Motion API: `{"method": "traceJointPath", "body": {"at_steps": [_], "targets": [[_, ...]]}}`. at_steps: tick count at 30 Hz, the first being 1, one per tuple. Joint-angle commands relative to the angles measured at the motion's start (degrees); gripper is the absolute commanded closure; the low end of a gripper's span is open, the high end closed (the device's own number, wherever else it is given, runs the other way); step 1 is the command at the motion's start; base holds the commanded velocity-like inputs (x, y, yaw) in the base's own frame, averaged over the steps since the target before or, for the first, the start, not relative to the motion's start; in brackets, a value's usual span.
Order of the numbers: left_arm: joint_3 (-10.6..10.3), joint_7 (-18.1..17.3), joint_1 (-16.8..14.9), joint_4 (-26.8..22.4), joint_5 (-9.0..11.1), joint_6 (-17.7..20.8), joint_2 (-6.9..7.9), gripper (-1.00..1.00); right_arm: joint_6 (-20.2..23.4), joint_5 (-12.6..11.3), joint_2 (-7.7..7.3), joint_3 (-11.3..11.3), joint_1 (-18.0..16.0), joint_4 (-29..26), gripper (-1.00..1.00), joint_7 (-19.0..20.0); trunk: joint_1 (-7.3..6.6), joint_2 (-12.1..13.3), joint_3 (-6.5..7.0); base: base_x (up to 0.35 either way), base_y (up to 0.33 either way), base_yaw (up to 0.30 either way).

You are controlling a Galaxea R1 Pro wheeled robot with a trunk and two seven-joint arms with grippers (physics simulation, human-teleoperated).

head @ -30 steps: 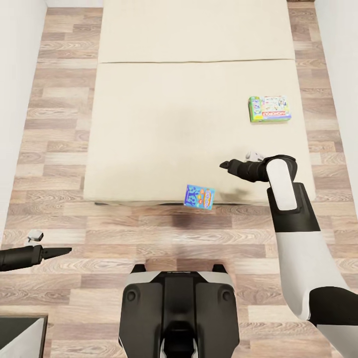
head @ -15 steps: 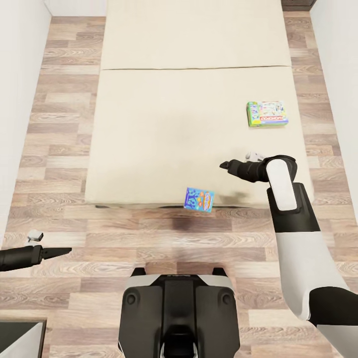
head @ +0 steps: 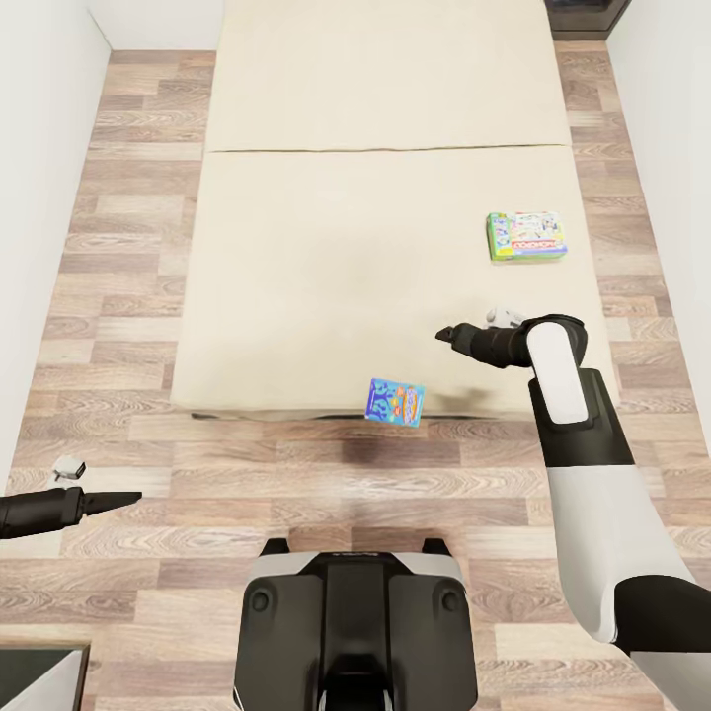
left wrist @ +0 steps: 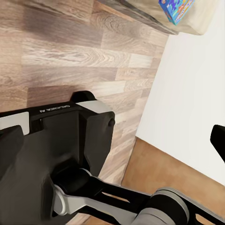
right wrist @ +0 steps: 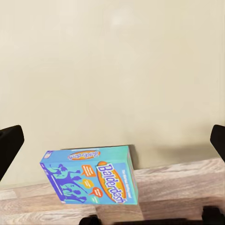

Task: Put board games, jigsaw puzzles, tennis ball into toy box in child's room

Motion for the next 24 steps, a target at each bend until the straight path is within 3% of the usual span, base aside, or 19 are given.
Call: {"method": "traceJointPath", "body": {"at_steps": [1, 8, 20, 24], "targets": [[0.0, -0.2, 0.0, 0.0, 0.0, 0.6, 0.02, -1.0, 0.1, -0.5, -0.05, 0.1, 0.3, 0.0, -1.0, -0.6, 0.04, -0.1, 0.04, 0.0, 0.0, 0.0], [0.0, -0.2, 0.0, 0.0, 0.0, 0.6, 0.04, -1.0, 0.1, -0.4, -0.05, 0.1, 2.8, -0.1, -1.0, -0.4, 0.04, -0.1, 0.71, 0.0, 0.0, 0.0], [0.0, -0.2, 0.0, 0.0, 0.0, 0.6, 0.04, -1.0, 0.1, 0.1, -0.11, 0.0, 12.2, -1.4, -1.0, -0.1, 0.04, -0.1, 1.85, 0.0, 0.0, 0.0], [0.0, -0.2, 0.0, 0.0, 0.1, 0.6, 0.06, -1.0, 0.1, 0.2, -0.07, 0.1, 13.9, -2.4, -1.0, -0.1, 0.04, -0.1, 2.24, 0.0, 0.0, 0.0]]}}
